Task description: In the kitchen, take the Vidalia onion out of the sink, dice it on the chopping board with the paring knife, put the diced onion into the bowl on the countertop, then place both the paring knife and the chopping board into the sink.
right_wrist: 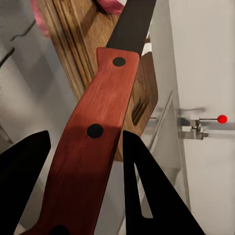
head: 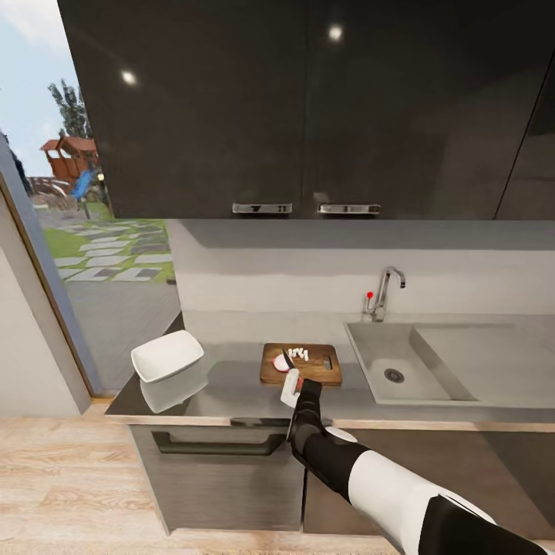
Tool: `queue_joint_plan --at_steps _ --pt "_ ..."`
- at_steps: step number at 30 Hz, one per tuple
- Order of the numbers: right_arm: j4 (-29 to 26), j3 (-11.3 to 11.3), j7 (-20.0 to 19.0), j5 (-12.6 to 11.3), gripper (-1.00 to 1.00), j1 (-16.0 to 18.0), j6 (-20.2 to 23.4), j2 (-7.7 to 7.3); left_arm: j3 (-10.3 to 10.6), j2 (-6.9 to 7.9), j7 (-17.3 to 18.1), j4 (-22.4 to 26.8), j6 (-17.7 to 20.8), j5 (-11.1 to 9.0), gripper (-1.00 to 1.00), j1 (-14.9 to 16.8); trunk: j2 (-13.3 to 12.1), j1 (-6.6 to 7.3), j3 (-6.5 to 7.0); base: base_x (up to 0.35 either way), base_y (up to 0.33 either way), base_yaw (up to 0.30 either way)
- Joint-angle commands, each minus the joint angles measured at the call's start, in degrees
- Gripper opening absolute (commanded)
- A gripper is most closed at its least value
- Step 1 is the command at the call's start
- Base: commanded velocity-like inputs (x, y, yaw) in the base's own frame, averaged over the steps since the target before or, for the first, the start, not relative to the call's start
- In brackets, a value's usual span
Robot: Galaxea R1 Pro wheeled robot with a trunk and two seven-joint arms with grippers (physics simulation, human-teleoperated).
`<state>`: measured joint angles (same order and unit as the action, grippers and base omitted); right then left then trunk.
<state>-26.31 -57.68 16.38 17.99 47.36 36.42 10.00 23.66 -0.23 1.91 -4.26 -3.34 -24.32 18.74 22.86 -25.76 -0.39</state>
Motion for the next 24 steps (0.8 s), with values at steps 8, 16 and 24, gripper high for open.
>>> queue_joint_plan --at_steps 8,16,24 --pt "0.03 -0.4 0.14 0.12 -1.0 0.07 0.41 0.0 0.42 -0.03 0.2 -0.23 -0.35 -0.47 1.0 0.07 0.06 -0.03 -0.05 0.0 0.0 0.0" --pt "0.03 -0.41 0.14 0.11 -1.0 0.06 0.41 0.0 0.42 -0.03 0.2 -0.23 -0.35 -0.47 1.0 0.07 0.06 -0.03 -0.05 0.0 0.0 0.0" --pt "0.03 -0.42 0.11 0.12 -1.0 0.04 0.41 0.0 0.42 -0.03 0.2 -0.26 -0.35 -0.47 1.0 0.07 0.06 -0.03 -0.06 0.0 0.0 0.0"
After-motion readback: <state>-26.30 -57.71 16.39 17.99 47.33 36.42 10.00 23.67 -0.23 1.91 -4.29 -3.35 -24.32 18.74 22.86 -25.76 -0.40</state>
